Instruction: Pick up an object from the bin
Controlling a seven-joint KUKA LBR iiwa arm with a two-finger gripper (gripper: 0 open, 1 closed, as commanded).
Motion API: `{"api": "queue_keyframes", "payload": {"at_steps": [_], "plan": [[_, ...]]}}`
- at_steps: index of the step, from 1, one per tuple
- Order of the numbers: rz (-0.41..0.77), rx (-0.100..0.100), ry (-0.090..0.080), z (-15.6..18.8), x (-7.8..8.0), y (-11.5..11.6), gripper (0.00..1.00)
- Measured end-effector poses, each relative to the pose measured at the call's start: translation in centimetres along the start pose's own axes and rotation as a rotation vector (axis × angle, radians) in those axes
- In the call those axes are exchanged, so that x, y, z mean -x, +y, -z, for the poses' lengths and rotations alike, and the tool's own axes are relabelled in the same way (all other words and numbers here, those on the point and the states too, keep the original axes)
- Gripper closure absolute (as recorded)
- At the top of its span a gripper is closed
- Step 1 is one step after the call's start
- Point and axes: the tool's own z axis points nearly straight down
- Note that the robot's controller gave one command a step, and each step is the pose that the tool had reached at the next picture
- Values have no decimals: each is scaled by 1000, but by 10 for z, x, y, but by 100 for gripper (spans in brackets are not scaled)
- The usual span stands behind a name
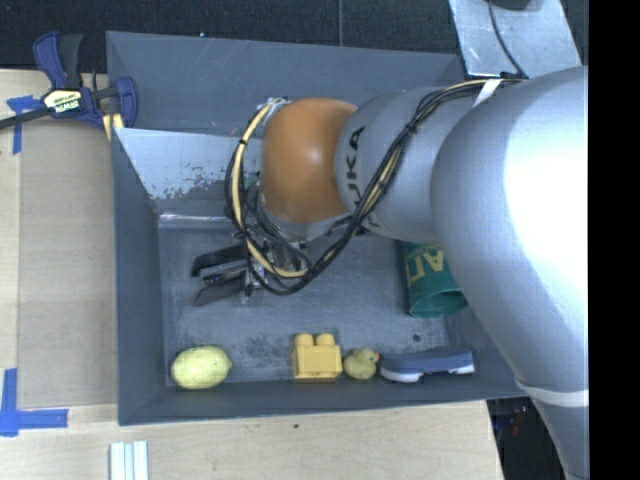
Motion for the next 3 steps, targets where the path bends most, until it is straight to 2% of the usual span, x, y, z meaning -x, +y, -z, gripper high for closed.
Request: {"api": "queue_keyframes", "payload": {"at_steps": [1, 2, 3], "plan": [[0, 0, 1, 9, 0, 0, 100], [0, -1, 6, 32, -1, -1, 100], [-1, -1, 7, 72, -1, -1, 100]]}}
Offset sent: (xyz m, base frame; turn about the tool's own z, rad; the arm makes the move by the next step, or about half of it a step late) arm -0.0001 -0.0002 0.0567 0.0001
